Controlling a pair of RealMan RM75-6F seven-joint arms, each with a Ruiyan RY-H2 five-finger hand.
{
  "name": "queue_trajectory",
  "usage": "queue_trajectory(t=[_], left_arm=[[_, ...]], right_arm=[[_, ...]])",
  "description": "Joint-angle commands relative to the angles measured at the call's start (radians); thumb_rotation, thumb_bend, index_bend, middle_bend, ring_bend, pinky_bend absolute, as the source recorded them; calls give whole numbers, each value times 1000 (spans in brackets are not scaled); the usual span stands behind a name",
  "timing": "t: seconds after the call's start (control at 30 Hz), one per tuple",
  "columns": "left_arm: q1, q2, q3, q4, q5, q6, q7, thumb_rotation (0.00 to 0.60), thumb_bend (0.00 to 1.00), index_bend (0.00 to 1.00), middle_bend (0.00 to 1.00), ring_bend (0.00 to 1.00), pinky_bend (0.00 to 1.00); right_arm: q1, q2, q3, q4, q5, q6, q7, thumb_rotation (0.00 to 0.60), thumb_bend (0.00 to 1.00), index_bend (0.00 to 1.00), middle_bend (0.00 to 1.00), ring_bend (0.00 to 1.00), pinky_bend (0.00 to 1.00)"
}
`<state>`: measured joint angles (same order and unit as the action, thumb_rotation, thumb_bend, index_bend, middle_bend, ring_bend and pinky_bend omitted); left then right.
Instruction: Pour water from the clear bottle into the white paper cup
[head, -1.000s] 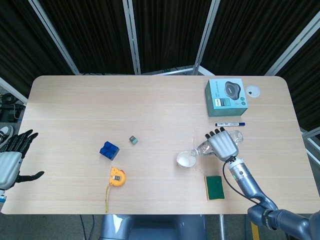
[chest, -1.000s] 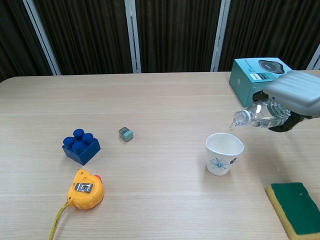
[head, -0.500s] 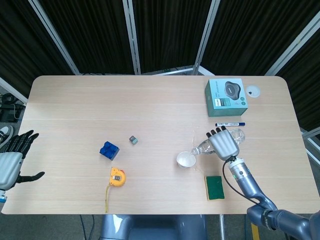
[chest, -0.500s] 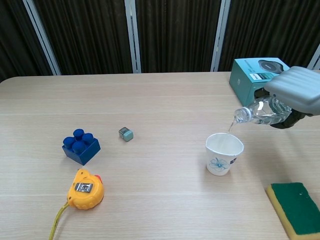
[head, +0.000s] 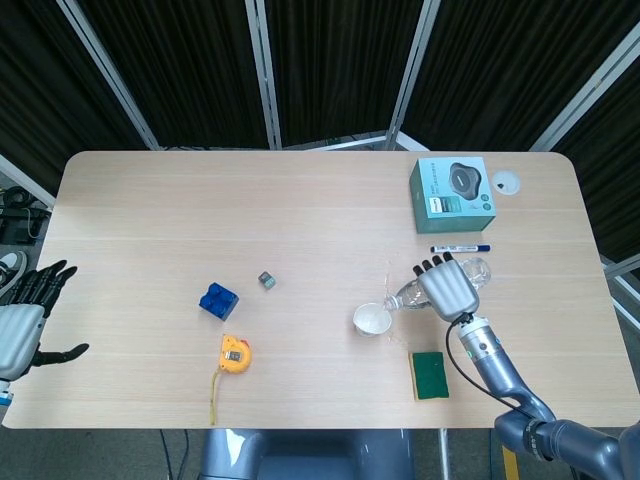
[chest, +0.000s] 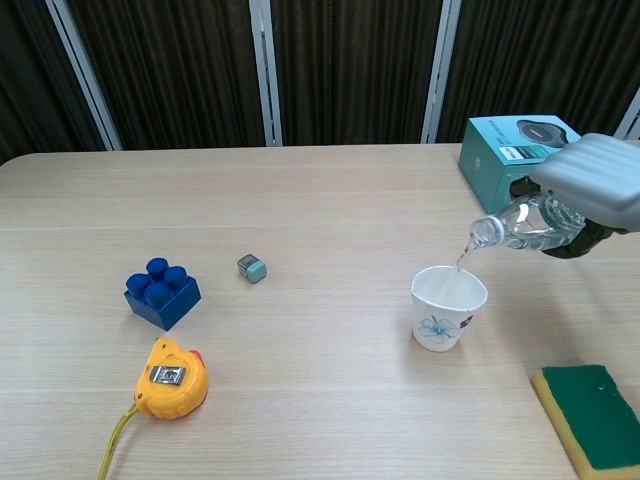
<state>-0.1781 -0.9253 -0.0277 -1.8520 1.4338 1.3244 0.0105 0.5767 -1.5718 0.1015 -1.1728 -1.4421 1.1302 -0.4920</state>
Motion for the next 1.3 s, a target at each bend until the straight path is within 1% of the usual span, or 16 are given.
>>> queue_trajectory(t=[0.03,0.23,0.33,0.47,0.53,0.67,0.8,0.93,1.03,1.1,1.17,1.3], left_arm=[[0,1,0,-1,0,-1,-1,600,0,0,0,0,0],[0,2,1,-1,1,-1,-4,600,0,0,0,0,0],[0,2,1,0,0,-1,-4,600,0,0,0,0,0],[-2,0,0,1,-3,-5,0,600,0,0,0,0,0],[-3,-1,0,2,-6,-9,2,600,0,0,0,0,0],[-6,-3,0,3,-11,-14,7,600,0,0,0,0,0],[-9,-7,-2,5,-21,-21,12,600,0,0,0,0,0],[-12,-10,-5,8,-32,-26,15,600,0,0,0,0,0],[-14,-12,-6,9,-40,-32,20,600,0,0,0,0,0],[-15,-13,-6,9,-44,-36,21,600,0,0,0,0,0],[-17,-15,-7,10,-54,-41,27,600,0,0,0,0,0],[-21,-16,-8,8,-67,-52,31,600,0,0,0,0,0]], right_arm=[[0,0,-1,1,-1,1,2,600,533,487,622,549,481],[-2,1,1,-2,4,1,28,600,535,487,623,549,481],[-6,7,8,-15,14,-4,84,600,535,488,623,550,481],[-10,22,24,-42,33,-13,189,600,535,490,623,551,480],[-12,34,43,-74,58,-31,271,600,535,490,623,551,480],[-6,49,72,-99,73,-41,384,600,536,490,623,551,480],[3,53,110,-114,93,-61,556,600,535,490,623,551,481],[14,36,132,-92,97,-80,709,600,535,490,623,551,480],[23,5,151,-53,119,-104,827,600,536,490,623,552,481],[27,-13,162,-31,137,-120,876,600,538,491,623,551,481],[33,-56,196,12,192,-143,950,600,537,493,623,552,481],[49,-115,221,102,207,-160,1056,600,536,496,623,551,481]])
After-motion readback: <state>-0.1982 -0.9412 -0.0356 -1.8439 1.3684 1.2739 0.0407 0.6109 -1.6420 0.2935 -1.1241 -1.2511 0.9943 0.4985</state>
